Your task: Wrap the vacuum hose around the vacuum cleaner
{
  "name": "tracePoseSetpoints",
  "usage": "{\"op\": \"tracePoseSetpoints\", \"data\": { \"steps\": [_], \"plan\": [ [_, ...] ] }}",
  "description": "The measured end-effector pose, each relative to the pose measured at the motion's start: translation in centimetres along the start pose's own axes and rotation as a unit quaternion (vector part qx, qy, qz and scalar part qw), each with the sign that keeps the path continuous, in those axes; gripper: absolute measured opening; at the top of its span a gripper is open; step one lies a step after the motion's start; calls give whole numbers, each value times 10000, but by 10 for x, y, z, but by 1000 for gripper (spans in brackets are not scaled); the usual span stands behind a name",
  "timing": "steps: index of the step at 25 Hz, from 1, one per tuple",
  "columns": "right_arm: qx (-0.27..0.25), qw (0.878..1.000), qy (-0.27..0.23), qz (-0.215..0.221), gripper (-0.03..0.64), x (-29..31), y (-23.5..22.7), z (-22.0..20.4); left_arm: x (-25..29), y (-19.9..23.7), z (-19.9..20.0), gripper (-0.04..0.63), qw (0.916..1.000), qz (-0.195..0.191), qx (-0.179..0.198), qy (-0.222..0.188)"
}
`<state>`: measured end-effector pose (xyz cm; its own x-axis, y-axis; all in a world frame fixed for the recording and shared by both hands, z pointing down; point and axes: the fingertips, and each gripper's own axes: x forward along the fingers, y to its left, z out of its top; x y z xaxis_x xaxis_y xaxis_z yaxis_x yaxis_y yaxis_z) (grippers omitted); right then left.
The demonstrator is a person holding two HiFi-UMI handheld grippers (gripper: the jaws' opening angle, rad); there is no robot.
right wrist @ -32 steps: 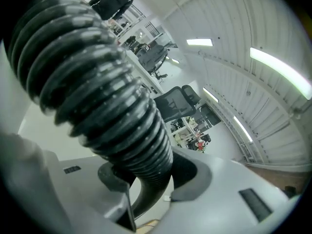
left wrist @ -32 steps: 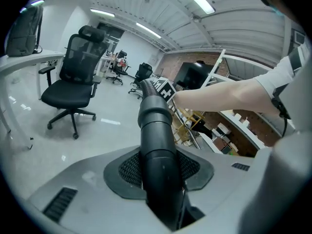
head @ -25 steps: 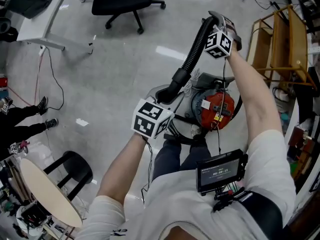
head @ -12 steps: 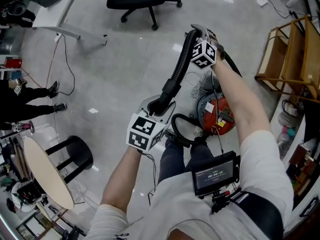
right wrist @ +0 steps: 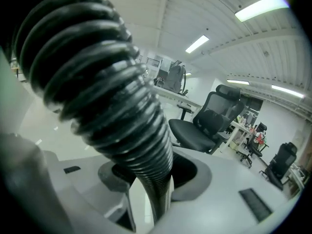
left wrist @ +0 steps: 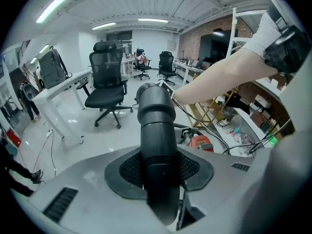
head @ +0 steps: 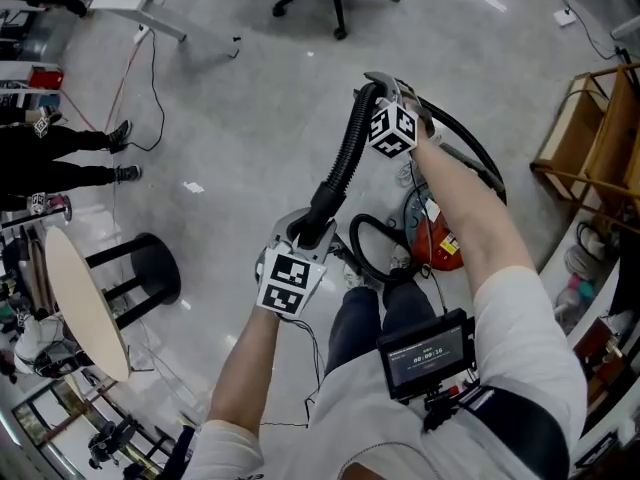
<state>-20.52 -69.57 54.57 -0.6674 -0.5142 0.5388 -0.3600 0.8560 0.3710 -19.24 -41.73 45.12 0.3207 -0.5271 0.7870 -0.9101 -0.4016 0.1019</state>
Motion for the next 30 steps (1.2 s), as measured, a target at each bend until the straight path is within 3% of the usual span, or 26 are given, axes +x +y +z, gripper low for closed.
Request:
{"op": "tracePoseSetpoints", "data": {
  "steps": [5, 15, 25, 30],
  "plan": [
    [44, 9992, -27, 386, 172, 6, 55, -8, -4, 3, -41, 132, 9998, 164, -145, 9],
    [460, 9932, -37, 1071, 172, 15, 143, 6, -35, 17, -72, 133, 9989, 394, -236, -127],
    [252, 9864, 208, 1610, 173, -9, 215, -11, -61, -11, -130, 135, 9984, 430, -118, 344],
    [-53, 9836, 460, 1743, 173, -26, 258, -24, -77, -18, -180, 133, 9965, 420, -21, 717]
  ]
}}
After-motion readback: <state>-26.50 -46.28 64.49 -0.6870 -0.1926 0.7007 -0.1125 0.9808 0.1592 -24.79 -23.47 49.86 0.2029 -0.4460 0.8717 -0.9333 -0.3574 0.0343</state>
